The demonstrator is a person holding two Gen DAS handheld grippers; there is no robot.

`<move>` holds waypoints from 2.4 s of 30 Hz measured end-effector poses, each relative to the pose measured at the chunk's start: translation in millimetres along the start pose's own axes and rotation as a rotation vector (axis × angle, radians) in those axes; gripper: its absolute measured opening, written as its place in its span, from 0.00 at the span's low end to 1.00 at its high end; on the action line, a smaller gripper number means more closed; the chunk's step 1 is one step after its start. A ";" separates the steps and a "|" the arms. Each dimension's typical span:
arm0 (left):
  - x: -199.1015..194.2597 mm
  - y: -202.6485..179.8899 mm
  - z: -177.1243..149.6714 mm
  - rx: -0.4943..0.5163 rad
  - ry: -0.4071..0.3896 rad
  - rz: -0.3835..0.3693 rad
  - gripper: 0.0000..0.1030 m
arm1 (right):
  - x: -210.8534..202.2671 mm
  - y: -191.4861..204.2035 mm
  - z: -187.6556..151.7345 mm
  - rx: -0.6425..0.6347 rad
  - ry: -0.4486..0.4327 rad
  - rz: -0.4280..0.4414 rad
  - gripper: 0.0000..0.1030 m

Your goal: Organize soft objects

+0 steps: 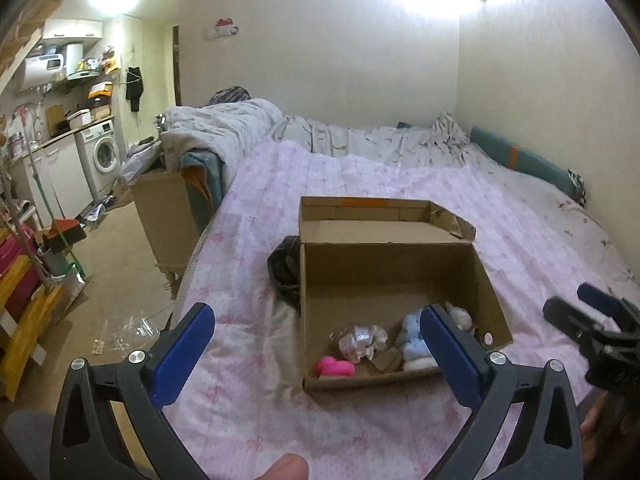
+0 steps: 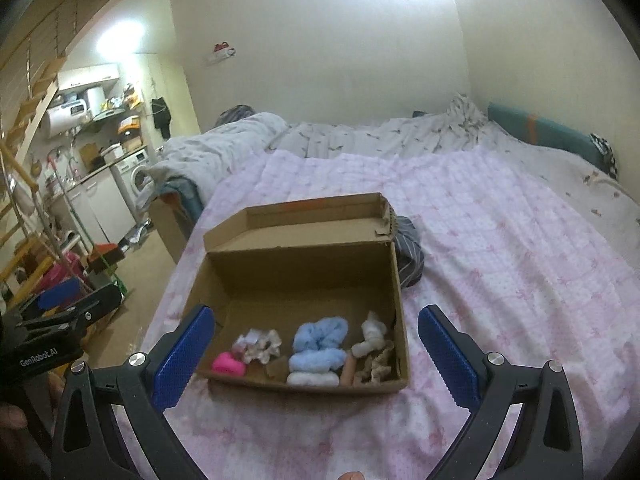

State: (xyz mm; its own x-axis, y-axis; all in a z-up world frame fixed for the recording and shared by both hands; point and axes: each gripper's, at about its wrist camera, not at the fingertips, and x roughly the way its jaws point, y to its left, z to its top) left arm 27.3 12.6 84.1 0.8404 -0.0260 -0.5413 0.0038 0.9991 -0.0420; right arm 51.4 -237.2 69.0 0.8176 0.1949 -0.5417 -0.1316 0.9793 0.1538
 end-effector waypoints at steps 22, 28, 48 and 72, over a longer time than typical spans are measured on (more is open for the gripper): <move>15.4 4.6 -35.3 -0.030 0.091 0.014 1.00 | 12.0 3.9 -46.3 -0.005 0.077 -0.081 1.00; 15.4 6.4 -34.4 -0.038 0.093 0.008 1.00 | 10.4 8.3 -46.1 -0.022 0.073 -0.078 1.00; 16.8 1.6 -35.8 -0.019 0.098 -0.003 1.00 | 10.1 6.0 -45.6 0.002 0.072 -0.073 1.00; 18.9 -1.2 -41.1 0.000 0.111 -0.009 1.00 | 8.1 7.3 -43.6 0.005 0.063 -0.071 1.00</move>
State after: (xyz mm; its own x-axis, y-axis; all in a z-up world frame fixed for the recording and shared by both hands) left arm 20.8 9.5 39.4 0.7752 -0.0389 -0.6305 0.0112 0.9988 -0.0479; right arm 32.6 -226.1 29.7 0.7878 0.1285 -0.6024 -0.0716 0.9905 0.1176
